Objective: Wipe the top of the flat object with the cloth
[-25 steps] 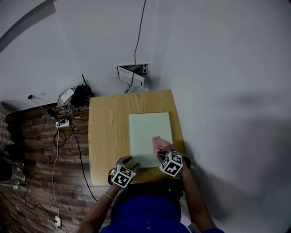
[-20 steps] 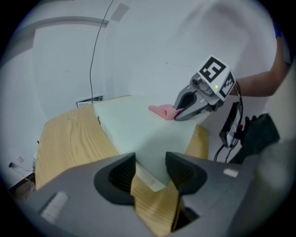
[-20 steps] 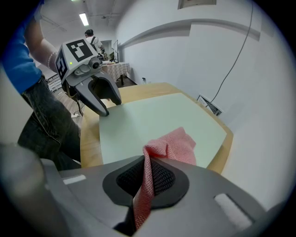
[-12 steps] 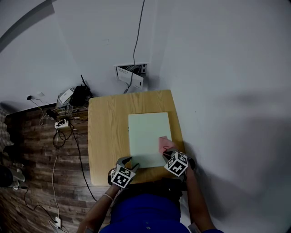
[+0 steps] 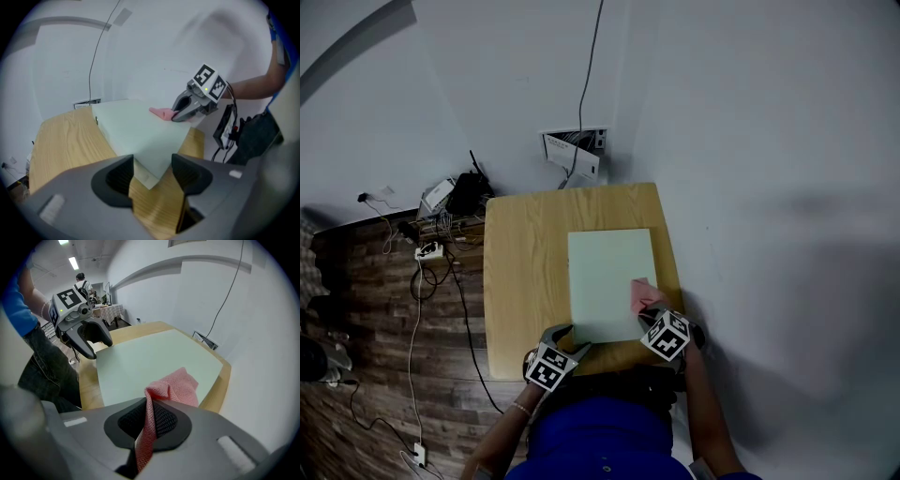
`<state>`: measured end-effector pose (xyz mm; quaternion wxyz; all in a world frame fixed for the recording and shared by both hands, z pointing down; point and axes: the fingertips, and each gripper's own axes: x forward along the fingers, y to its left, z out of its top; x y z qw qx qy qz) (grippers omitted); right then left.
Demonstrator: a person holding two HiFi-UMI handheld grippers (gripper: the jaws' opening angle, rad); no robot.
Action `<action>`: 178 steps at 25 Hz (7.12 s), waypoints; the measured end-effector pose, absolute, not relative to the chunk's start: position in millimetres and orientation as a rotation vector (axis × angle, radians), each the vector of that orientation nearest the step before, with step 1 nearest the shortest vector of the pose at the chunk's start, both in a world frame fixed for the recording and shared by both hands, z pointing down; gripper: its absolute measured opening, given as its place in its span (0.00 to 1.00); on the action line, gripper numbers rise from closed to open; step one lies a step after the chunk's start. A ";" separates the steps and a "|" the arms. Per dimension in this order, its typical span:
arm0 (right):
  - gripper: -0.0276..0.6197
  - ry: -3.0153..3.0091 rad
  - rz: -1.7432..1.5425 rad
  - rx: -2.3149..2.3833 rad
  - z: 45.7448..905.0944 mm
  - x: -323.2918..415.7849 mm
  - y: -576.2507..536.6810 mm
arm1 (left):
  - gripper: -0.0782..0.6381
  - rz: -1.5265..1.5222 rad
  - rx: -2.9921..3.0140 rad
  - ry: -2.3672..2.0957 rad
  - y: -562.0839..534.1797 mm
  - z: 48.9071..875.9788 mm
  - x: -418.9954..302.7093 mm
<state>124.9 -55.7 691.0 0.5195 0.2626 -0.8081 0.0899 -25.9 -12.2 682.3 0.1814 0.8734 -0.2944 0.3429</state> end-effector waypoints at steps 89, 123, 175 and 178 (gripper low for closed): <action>0.06 -2.004 0.260 0.409 693.1 104.5 -14.7 | 0.44 1.091 2.390 -0.968 -1.6 698.2 -42.3; 0.06 -1.989 0.287 0.540 693.1 113.3 -51.8 | 0.44 1.010 2.356 -1.084 -9.1 681.1 -77.7; 0.06 -2.691 -0.200 1.463 370.6 67.3 -41.2 | 0.11 -0.165 2.814 -1.218 -39.9 361.6 -1.1; 0.06 -2.703 -0.184 1.472 367.2 66.4 -40.9 | 0.11 -0.164 2.812 -1.223 -39.9 361.1 0.6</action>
